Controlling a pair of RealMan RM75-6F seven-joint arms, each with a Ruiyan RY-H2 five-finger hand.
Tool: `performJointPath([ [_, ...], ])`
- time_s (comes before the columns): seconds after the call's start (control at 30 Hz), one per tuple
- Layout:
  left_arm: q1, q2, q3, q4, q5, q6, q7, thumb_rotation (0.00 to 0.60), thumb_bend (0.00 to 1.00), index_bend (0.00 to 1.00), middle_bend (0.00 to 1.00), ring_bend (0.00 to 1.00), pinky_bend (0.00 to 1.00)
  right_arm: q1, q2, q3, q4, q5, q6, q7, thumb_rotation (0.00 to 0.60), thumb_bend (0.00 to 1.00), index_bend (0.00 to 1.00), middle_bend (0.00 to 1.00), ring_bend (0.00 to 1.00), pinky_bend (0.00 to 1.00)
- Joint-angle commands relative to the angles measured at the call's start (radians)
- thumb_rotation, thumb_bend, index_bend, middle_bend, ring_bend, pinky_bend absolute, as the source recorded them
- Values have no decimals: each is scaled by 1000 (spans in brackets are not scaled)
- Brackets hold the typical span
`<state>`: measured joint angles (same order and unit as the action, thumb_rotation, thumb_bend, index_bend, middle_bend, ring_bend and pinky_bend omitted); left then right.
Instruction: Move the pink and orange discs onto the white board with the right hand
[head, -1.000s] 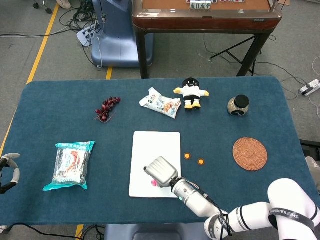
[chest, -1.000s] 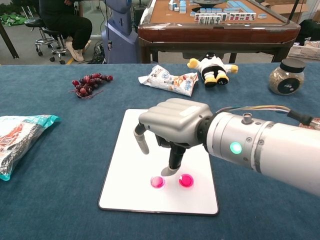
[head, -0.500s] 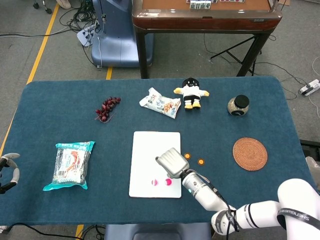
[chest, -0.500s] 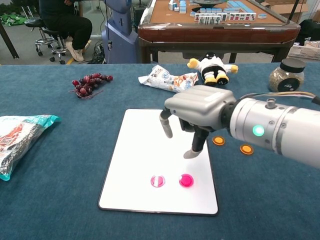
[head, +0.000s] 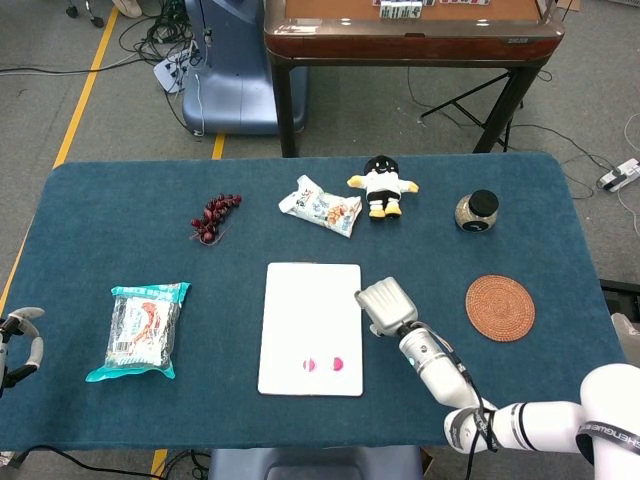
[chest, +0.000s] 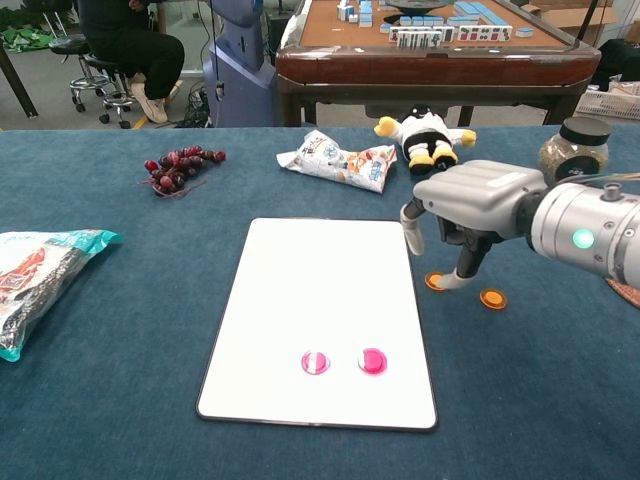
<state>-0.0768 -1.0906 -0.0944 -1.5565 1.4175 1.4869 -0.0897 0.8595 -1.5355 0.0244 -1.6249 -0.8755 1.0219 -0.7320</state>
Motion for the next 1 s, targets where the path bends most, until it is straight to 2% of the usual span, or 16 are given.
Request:
performJointPath([
  [0.03, 0, 0, -2, 1, -3, 0, -2, 600, 488, 397, 523, 442, 593, -3, -4, 1, 22, 14, -15, 4, 600, 174, 446, 1000, 1000, 1000],
  [1.0, 5, 8, -12, 2, -21, 2, -21, 600, 488, 397, 523, 442, 593, 25, -66, 27, 141, 129, -87, -36, 600, 177, 446, 1000, 1000, 1000],
])
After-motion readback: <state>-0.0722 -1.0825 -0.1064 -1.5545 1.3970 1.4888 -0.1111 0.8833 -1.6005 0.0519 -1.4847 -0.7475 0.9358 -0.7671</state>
